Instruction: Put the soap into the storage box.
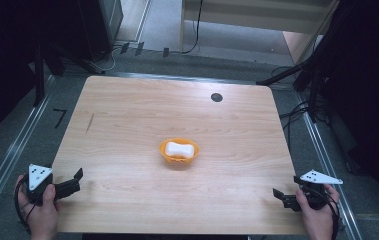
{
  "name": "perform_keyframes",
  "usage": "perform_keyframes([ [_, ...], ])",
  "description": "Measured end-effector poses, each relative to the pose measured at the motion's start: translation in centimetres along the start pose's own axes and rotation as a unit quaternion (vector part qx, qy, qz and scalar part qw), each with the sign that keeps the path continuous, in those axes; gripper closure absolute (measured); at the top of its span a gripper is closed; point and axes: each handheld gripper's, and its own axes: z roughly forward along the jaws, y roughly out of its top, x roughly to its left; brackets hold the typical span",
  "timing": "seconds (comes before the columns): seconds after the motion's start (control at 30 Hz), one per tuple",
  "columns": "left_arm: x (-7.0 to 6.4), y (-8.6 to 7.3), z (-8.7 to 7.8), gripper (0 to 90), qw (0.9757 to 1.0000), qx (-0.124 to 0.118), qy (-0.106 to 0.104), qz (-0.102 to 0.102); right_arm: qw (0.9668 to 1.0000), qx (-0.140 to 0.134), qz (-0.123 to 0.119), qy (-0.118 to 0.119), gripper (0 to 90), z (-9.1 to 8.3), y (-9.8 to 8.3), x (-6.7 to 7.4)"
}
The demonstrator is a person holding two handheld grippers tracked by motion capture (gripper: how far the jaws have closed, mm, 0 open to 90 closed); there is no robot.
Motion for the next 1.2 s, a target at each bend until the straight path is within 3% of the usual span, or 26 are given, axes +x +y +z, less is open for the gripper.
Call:
perform_keyframes([
  [0.27,0.0,0.0,0.0,0.0,1.0000,-0.001,0.000,0.000,0.9991,-0.035,0.021,0.005,0.0,-0.8,-1.5,-0.7],
  [0.43,0.0,0.0,0.0,0.0,1.0000,-0.001,0.000,-0.001,0.9975,-0.062,0.032,-0.012,0.0,-1.2,-2.5,-0.9],
  [0.63,0.0,0.0,0.0,0.0,1.0000,0.001,0.000,0.000,0.9917,-0.118,0.051,-0.012,0.0,-1.4,-3.9,-0.9],
  [0.83,0.0,0.0,0.0,0.0,1.0000,0.001,-0.001,0.000,0.9898,-0.128,0.057,-0.025,0.0,-1.5,-4.3,-0.7],
  [1.0,0.0,0.0,0.0,0.0,1.0000,0.002,-0.002,0.001,0.9915,-0.117,0.050,-0.029,0.0,-1.3,-4.3,-0.5],
  [1.2,0.0,0.0,0.0,0.0,1.0000,0.001,0.000,0.001,0.9905,-0.122,0.056,-0.029,0.0,-1.5,-4.3,-0.6],
])
